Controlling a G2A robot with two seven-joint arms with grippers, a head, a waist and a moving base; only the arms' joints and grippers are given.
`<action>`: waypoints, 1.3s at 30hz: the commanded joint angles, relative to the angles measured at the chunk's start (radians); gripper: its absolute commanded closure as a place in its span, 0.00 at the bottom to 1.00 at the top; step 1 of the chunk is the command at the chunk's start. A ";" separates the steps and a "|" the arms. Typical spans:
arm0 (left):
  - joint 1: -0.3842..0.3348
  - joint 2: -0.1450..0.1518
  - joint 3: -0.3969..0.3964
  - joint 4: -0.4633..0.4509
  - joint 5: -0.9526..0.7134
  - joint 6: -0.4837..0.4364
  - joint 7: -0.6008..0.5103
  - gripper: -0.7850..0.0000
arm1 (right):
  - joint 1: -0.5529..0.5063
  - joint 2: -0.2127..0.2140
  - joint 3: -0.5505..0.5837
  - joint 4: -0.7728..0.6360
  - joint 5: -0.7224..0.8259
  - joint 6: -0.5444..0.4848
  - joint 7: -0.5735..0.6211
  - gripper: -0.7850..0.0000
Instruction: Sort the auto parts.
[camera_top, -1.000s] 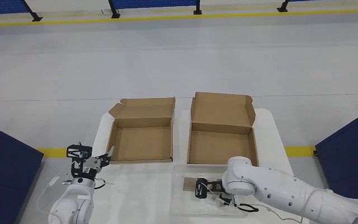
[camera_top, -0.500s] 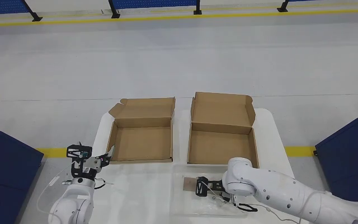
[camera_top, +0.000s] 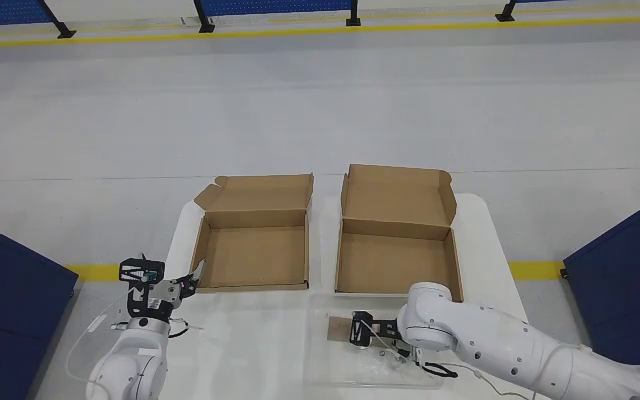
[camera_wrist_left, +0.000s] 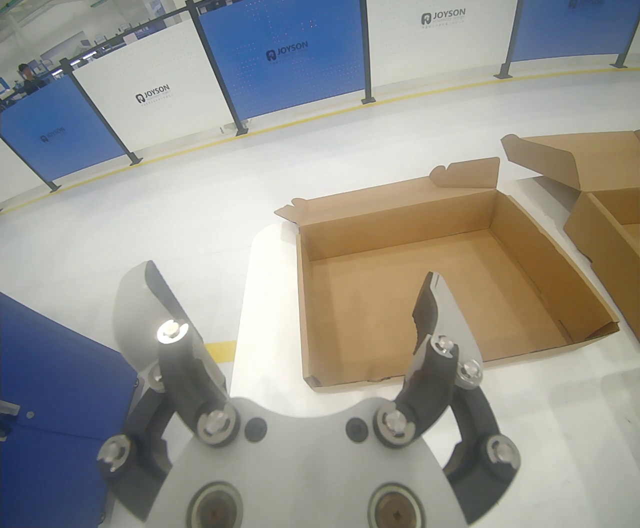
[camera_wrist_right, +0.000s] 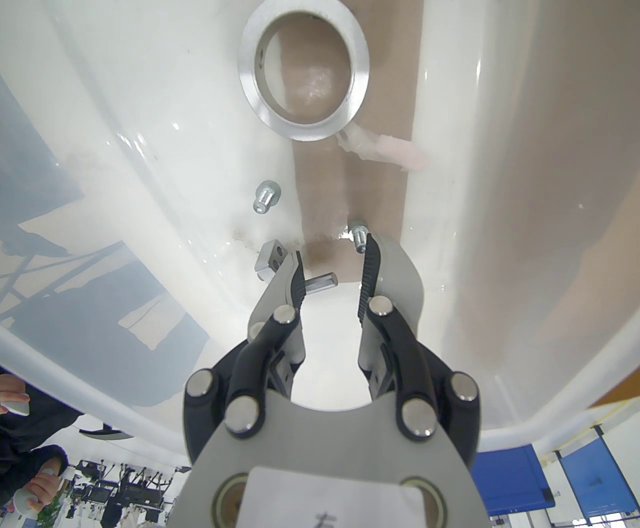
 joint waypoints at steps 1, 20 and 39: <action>0.000 0.000 0.000 0.000 0.000 0.000 0.000 0.00 | -0.006 -0.001 0.005 0.002 -0.006 -0.002 -0.004 0.72; 0.000 0.000 0.000 0.000 0.000 0.000 0.000 0.00 | -0.047 -0.013 0.049 0.021 -0.034 -0.024 -0.015 0.89; 0.000 0.000 0.000 0.000 0.000 0.000 0.000 0.00 | -0.074 -0.017 0.110 0.002 -0.032 -0.022 0.032 1.00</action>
